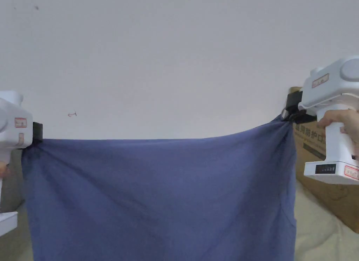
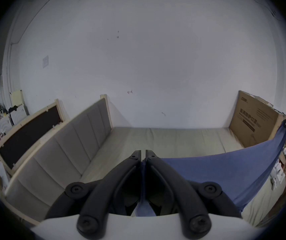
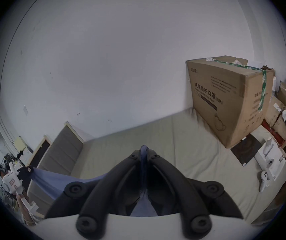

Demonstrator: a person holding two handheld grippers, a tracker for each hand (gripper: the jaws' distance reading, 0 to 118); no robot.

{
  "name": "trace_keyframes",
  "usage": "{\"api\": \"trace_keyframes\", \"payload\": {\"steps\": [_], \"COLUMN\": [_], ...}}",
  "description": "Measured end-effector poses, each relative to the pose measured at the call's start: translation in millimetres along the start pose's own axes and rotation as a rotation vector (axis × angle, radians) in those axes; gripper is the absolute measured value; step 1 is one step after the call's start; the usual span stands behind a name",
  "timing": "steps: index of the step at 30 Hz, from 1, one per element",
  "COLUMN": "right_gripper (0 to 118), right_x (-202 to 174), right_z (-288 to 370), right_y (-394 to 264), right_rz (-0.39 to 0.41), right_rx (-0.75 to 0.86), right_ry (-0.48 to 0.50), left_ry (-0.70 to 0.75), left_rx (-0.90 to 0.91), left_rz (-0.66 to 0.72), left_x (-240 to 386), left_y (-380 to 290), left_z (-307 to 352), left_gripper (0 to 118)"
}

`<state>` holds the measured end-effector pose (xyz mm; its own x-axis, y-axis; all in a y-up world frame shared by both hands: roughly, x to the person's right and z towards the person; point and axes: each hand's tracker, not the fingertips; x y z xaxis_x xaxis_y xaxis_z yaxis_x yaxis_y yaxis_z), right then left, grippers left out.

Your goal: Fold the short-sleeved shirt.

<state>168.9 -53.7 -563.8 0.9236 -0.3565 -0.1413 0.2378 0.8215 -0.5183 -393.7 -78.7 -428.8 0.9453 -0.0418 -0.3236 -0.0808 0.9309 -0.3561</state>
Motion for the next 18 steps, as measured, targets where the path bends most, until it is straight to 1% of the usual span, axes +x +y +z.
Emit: {"api": "trace_keyframes", "payload": {"steps": [2, 3, 6, 7, 9, 10, 11, 12, 13, 14, 15, 17, 18], "right_gripper": [5, 5, 5, 5, 5, 5, 5, 5, 5, 5, 5, 5, 5], "right_x": [-13, -16, -33, -37, -47, -52, -56, -62, -65, -68, -70, -70, -70], "right_z": [-11, -15, -23, -26, -30, -31, -30, -31, -31, -30, -30, -31, -31], "right_y": [24, 36, 69, 80, 100, 108, 114, 121, 124, 129, 134, 137, 139], "right_rz": [0.001, -0.018, -0.041, -0.038, -0.047, -0.05, -0.061, -0.053, -0.047, -0.043, -0.033, -0.027, -0.012], "right_rx": [0.014, 0.072, 0.12, 0.117, 0.138, 0.154, 0.183, 0.187, 0.199, 0.198, 0.2, 0.208, 0.21], "right_ry": [-0.007, -0.011, 0.028, 0.028, 0.029, 0.031, 0.033, 0.025, 0.023, 0.028, 0.031, 0.029, 0.026], "left_ry": [0.006, 0.002, 0.009, 0.022, 0.054, 0.051, 0.048, 0.046, 0.047, 0.051, 0.063, 0.069, 0.077], "left_rx": [0.008, 0.015, 0.062, 0.075, 0.086, 0.084, 0.098, 0.103, 0.125, 0.152, 0.137, 0.162, 0.169], "left_rz": [-0.003, 0.015, 0.055, 0.02, -0.02, -0.012, 0.014, 0.024, 0.075, 0.096, 0.062, 0.049, 0.036], "left_x": [-3, -6, -11, -6, -7, -13, -16, -20, -23, -18, -17, -17, -6], "left_y": [26, 39, 72, 38, 40, 86, 88, 89, 87, 146, 158, 166, 159], "left_z": [-14, -19, -30, -17, -16, -46, -45, -44, -41, -76, -82, -86, -81], "left_gripper": [3, 3, 3, 3, 3, 3, 3, 3, 3, 3, 3, 3, 3]}}
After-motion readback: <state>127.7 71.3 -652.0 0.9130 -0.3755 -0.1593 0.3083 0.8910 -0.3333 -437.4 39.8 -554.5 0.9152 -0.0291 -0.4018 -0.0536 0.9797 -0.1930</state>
